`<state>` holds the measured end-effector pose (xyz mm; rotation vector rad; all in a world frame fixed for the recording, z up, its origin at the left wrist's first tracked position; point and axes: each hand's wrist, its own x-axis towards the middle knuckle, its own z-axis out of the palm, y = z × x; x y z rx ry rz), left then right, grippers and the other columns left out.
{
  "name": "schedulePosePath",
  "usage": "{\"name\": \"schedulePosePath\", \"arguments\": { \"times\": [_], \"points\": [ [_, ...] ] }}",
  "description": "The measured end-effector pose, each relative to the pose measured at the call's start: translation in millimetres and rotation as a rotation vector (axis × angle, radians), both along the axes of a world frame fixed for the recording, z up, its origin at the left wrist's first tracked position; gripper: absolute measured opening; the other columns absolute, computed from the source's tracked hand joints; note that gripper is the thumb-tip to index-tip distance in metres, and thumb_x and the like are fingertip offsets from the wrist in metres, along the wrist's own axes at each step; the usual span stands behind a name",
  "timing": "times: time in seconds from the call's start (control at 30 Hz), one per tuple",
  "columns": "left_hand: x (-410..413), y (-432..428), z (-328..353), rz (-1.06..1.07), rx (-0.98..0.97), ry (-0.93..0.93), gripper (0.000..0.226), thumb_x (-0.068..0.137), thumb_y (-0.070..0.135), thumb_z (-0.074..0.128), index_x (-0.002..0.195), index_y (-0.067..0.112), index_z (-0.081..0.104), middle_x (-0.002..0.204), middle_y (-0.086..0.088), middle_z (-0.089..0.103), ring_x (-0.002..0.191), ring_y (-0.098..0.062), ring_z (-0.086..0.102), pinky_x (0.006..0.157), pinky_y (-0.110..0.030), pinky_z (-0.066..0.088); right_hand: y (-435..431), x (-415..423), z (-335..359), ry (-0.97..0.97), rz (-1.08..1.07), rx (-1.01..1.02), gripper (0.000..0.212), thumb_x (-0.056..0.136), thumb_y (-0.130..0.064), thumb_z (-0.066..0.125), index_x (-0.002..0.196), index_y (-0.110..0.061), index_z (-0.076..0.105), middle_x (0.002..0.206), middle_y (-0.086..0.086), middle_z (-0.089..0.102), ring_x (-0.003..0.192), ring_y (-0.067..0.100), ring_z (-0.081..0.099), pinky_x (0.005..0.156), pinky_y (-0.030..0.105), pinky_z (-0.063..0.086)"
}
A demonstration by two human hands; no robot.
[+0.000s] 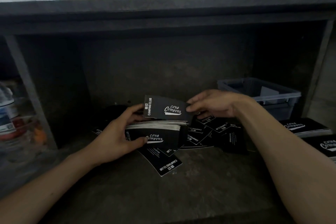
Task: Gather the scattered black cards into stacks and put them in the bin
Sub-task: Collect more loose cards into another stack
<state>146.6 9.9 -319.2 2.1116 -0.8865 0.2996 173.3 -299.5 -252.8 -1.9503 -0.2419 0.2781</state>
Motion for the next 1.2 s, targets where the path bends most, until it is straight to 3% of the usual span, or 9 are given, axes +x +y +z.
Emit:
{"name": "schedulePosePath", "arguments": {
  "times": [0.17, 0.3, 0.5, 0.67, 0.73, 0.83, 1.03, 1.13, 1.2],
  "points": [
    [1, 1, 0, 0.024, -0.011, 0.008, 0.100, 0.078, 0.015, 0.085, 0.153, 0.039, 0.024, 0.136, 0.022, 0.057, 0.123, -0.001, 0.059, 0.099, -0.016, 0.049, 7, 0, -7, -0.040, 0.066, -0.276, 0.018, 0.091, -0.024, 0.065, 0.107, -0.018, 0.069, 0.109, 0.004, 0.072, 0.099, 0.015, 0.066, 0.084, 0.027, 0.050],
    [0, 1, 0, 0.024, 0.028, -0.063, 0.088, 0.079, 0.016, 0.085, 0.149, 0.039, 0.037, 0.141, 0.019, 0.053, 0.129, 0.000, 0.054, 0.106, -0.020, 0.046, 3, -1, -6, 0.028, 0.106, -0.158, 0.042, 0.094, -0.042, 0.055, 0.114, -0.007, 0.065, 0.109, 0.011, 0.072, 0.094, 0.019, 0.069, 0.082, 0.030, 0.046],
    [-4, -1, 4, 0.048, 0.060, -0.109, 0.078, 0.080, 0.017, 0.084, 0.145, 0.036, 0.045, 0.144, 0.020, 0.051, 0.132, 0.002, 0.049, 0.110, -0.018, 0.040, 16, -4, -12, 0.043, 0.222, -0.257, 0.029, 0.095, -0.039, 0.055, 0.107, -0.017, 0.070, 0.109, 0.001, 0.073, 0.097, 0.013, 0.064, 0.082, 0.027, 0.049],
    [-7, -3, 5, 0.025, 0.047, -0.044, 0.047, 0.084, 0.008, 0.080, 0.123, 0.029, 0.063, 0.116, 0.018, 0.071, 0.106, -0.002, 0.069, 0.093, -0.019, 0.053, 10, 8, -5, -0.286, -0.205, -0.160, 0.030, 0.092, -0.037, 0.062, 0.102, -0.011, 0.072, 0.102, 0.006, 0.075, 0.079, 0.011, 0.066, 0.067, 0.025, 0.045],
    [-7, -4, 5, 0.026, 0.047, -0.038, 0.045, 0.084, 0.010, 0.080, 0.122, 0.028, 0.064, 0.115, 0.017, 0.072, 0.105, -0.002, 0.069, 0.093, -0.020, 0.054, -3, 16, -12, -0.428, -0.441, -0.466, 0.036, 0.087, -0.043, 0.068, 0.107, -0.014, 0.070, 0.108, 0.006, 0.071, 0.091, 0.017, 0.064, 0.074, 0.024, 0.046],
    [-7, -3, 5, 0.022, 0.044, -0.033, 0.044, 0.084, 0.011, 0.080, 0.121, 0.029, 0.064, 0.115, 0.017, 0.072, 0.104, -0.002, 0.070, 0.091, -0.020, 0.055, -11, 25, -29, -0.236, -0.455, -0.784, 0.064, 0.075, -0.051, 0.077, 0.122, -0.010, 0.062, 0.120, 0.007, 0.064, 0.108, 0.023, 0.061, 0.084, 0.025, 0.047],
    [-8, -3, 4, 0.026, 0.031, -0.026, 0.043, 0.084, 0.013, 0.080, 0.122, 0.028, 0.064, 0.114, 0.018, 0.072, 0.104, -0.002, 0.070, 0.090, -0.019, 0.055, -18, 34, -18, -0.203, -0.511, -0.603, 0.038, 0.085, -0.028, 0.072, 0.116, -0.006, 0.068, 0.122, 0.008, 0.065, 0.113, 0.023, 0.060, 0.089, 0.026, 0.047],
    [-7, -3, 4, 0.038, 0.031, -0.019, 0.044, 0.084, 0.014, 0.080, 0.121, 0.029, 0.064, 0.114, 0.020, 0.071, 0.104, 0.000, 0.069, 0.090, -0.018, 0.055, -15, 27, -11, -0.278, -0.585, -0.061, 0.011, 0.082, -0.006, 0.069, 0.093, -0.005, 0.068, 0.107, 0.019, 0.069, 0.087, 0.027, 0.067, 0.072, 0.037, 0.056],
    [-6, -3, 4, 0.038, 0.028, -0.023, 0.044, 0.083, 0.014, 0.081, 0.121, 0.030, 0.064, 0.114, 0.020, 0.071, 0.103, 0.000, 0.069, 0.089, -0.017, 0.054, -4, 19, -7, -0.263, -0.497, 0.230, 0.028, 0.075, 0.005, 0.073, 0.097, -0.007, 0.062, 0.106, 0.019, 0.069, 0.073, 0.021, 0.068, 0.055, 0.031, 0.057]
  ]
}}
